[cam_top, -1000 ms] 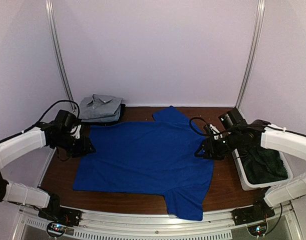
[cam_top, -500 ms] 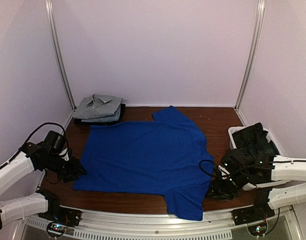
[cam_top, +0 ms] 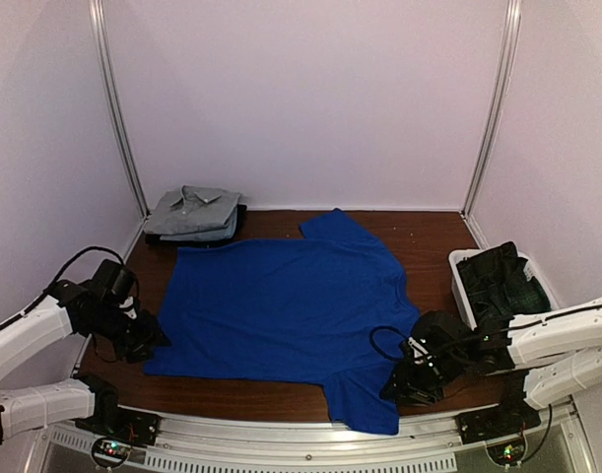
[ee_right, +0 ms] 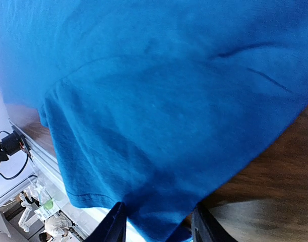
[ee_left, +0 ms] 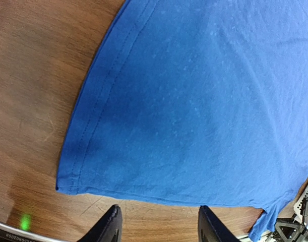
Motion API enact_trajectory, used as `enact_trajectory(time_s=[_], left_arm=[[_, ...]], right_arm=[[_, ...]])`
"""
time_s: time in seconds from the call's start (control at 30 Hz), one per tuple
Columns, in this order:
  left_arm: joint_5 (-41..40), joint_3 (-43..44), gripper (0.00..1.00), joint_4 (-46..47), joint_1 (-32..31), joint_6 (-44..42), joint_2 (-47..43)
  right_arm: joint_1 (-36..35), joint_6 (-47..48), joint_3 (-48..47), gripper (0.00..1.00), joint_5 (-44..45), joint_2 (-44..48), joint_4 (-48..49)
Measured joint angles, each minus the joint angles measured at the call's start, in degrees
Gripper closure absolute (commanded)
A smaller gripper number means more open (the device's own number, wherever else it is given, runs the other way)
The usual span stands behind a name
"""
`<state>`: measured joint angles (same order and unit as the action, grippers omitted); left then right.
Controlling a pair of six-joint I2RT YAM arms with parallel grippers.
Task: Fold and stack the mixed laundry pile
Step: Pick up the flattened T-shirt from the center of the board.
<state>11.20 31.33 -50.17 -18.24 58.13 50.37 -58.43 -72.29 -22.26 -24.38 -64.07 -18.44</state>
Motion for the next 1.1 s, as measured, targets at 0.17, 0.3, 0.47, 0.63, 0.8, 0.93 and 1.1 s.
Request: enact_trajectory(time_s=[0.17, 0.3, 0.47, 0.63, 0.8, 0.93, 1.1], left_arm=[[-0.07, -1.84, 0.47, 0.61, 0.0, 1.75, -1.25], [-0.11, -2.93, 0.53, 0.44, 0.0, 3.23, -2.23], [-1.42, -2.99, 0.59, -1.44, 0.0, 5.42, -3.21], [-2.75, -3.02, 0.62, -4.26, 0.0, 8.13, -1.9], [-3.8, -3.69, 0.63, -6.14, -0.11, 10.62, -0.2], [-4.66, -3.98, 0.63, -7.28, -0.15, 12.04, 0.98], [-4.94, -5.81, 0.69, -6.67, -0.15, 12.92, 3.26]], right_arm=[[-0.11, -0.44, 0.0, 0.7, -0.87, -2.99, 5.51], [-0.11, -0.39, -0.02, 0.92, -0.52, -3.45, 5.29], [-0.11, -1.4, -0.2, 1.0, 1.81, 1.57, 0.33], [-0.11, -1.68, -0.74, 1.0, 4.0, 7.93, -3.34], [-0.11, -1.64, -1.07, 1.0, 5.22, 9.2, -5.53], [-0.11, -1.57, -1.22, 1.0, 5.55, 9.2, -6.71], [-0.11, -1.42, -1.88, 1.0, 5.81, 9.01, -7.23]])
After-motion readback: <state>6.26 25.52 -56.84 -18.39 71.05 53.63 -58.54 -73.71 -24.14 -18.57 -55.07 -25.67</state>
